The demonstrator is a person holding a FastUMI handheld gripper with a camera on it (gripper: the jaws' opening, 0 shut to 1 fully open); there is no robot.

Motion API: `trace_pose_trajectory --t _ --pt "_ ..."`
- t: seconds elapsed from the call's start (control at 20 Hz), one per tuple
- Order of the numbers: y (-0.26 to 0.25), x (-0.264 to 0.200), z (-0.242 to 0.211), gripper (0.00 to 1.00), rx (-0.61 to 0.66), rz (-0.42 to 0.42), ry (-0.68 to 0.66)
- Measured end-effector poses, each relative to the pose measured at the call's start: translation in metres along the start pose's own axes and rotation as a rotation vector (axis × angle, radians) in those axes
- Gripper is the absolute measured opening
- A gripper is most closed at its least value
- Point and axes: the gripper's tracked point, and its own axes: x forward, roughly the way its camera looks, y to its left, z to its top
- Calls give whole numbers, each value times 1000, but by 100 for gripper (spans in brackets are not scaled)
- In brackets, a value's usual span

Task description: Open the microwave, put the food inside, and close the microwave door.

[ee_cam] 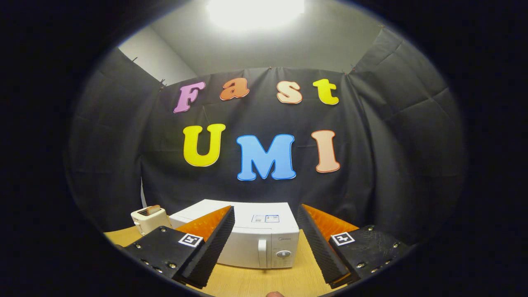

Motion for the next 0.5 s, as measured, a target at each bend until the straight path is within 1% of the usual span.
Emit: trace_pose_trajectory --t 0.3,0.5 --pt "-5 33 -21 97 -24 14 13" --pt "1 53 -42 97 -24 39 33"
